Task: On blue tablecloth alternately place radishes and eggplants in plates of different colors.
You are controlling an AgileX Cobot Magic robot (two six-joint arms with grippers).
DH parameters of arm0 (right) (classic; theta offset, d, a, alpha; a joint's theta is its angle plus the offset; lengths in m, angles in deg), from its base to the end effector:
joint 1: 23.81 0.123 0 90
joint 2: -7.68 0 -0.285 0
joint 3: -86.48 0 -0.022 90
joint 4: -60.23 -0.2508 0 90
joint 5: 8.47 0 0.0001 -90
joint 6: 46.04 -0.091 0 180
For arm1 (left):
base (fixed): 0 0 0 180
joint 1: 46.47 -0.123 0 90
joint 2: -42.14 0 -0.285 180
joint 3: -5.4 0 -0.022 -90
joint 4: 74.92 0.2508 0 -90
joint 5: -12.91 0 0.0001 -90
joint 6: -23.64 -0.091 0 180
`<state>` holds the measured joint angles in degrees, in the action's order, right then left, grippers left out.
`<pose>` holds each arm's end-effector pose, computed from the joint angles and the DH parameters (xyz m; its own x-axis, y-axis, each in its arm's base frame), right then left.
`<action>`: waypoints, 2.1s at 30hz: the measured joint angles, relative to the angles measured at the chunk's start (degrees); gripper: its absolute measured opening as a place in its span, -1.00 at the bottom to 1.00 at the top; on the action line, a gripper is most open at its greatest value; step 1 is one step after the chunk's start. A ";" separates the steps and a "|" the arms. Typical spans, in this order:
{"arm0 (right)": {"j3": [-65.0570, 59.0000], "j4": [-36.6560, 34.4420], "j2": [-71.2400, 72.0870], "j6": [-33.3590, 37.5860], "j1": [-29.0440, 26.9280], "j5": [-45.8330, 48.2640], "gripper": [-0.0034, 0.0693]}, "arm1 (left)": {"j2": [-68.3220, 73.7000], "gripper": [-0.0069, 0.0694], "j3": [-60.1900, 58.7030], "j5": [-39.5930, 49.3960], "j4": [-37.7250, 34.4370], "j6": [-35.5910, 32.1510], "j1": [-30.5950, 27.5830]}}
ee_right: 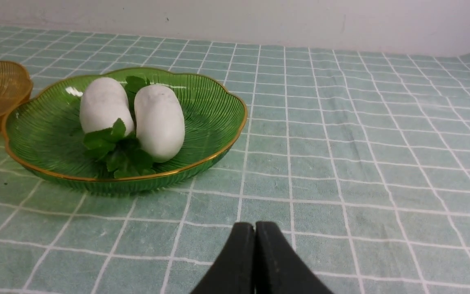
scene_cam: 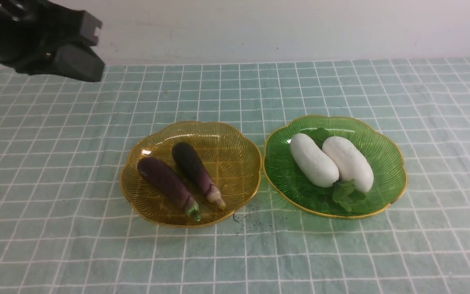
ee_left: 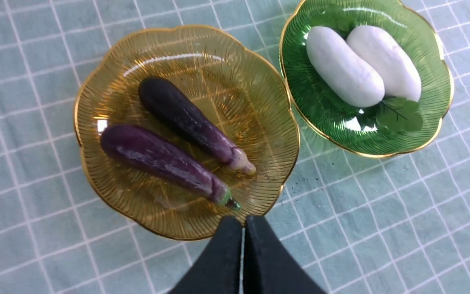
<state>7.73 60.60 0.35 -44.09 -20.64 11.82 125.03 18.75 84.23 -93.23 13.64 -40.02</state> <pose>0.0533 0.0027 0.1727 -0.2790 -0.0556 -0.9587 -0.0644 0.9972 -0.0391 0.2432 -0.0548 0.4475 -0.7382 0.1496 -0.6578 0.3493 0.9190 -0.1829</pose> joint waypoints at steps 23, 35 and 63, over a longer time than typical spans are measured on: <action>0.00 -0.82 0.00 0.00 -0.04 0.11 -0.95 | -55.35 -0.84 -59.55 -34.62 1.87 -0.20 0.00; 0.05 -1.07 0.00 0.00 -0.06 0.37 -0.95 | -61.19 -0.84 -73.61 -39.58 2.35 -0.27 3.18; 0.05 -1.07 0.00 0.00 -0.06 0.48 -0.95 | -75.71 -0.84 -92.02 -49.06 12.76 9.27 -10.53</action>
<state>7.77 59.53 0.35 -44.09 -20.70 12.30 49.33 -73.27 35.16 -80.47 22.91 -50.55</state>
